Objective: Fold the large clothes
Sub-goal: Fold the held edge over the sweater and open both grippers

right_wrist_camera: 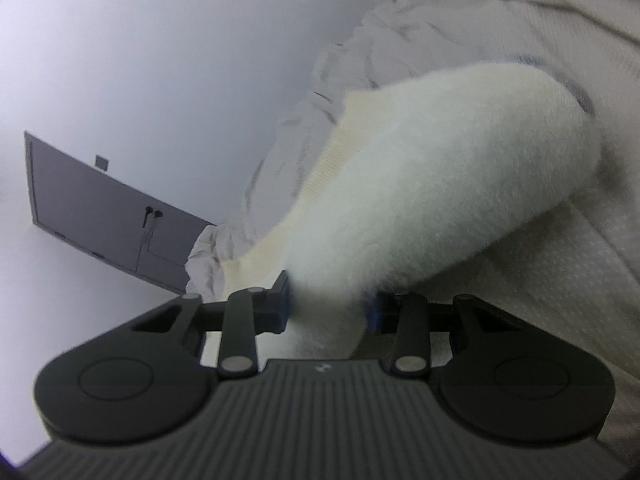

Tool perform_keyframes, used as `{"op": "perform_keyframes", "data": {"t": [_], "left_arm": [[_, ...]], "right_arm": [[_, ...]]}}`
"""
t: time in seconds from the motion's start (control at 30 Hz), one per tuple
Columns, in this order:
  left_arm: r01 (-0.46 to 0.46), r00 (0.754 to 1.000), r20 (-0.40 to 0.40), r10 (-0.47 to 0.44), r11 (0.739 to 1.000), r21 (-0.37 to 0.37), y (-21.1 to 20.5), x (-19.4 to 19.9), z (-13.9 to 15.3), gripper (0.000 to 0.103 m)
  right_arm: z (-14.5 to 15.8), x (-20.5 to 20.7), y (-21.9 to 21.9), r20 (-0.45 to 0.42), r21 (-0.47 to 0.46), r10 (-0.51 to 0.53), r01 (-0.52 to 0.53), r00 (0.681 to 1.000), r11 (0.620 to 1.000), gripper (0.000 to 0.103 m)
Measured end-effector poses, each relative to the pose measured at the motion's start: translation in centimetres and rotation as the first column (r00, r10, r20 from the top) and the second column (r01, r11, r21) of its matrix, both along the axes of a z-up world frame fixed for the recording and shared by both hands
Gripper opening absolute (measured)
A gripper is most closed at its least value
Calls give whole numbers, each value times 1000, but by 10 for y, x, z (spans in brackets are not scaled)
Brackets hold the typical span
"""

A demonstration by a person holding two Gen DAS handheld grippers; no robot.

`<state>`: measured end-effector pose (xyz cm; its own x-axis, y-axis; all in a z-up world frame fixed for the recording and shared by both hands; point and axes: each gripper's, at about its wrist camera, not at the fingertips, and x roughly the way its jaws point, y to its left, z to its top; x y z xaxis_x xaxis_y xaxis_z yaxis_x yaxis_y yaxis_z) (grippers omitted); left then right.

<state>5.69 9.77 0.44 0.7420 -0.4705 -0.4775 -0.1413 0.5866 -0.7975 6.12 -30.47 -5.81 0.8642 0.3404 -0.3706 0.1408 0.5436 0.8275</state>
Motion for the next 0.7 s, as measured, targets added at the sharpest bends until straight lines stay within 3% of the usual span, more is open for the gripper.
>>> {"op": "perform_keyframes", "data": {"t": [0.27, 0.47, 0.63, 0.7], "left_arm": [[54, 999, 8, -54, 998, 44, 4, -47, 31, 28], [77, 997, -27, -76, 995, 57, 7, -63, 28, 29], [111, 994, -2, -111, 991, 74, 1, -46, 38, 52], [114, 993, 19, -116, 990, 77, -1, -37, 45, 54]], "right_arm": [[44, -44, 0, 4, -75, 72, -72, 997, 995, 39], [39, -53, 1, -21, -93, 92, -93, 996, 991, 39], [42, -45, -2, -39, -62, 82, -84, 996, 995, 41], [46, -38, -3, -46, -37, 74, -76, 996, 996, 43]]}}
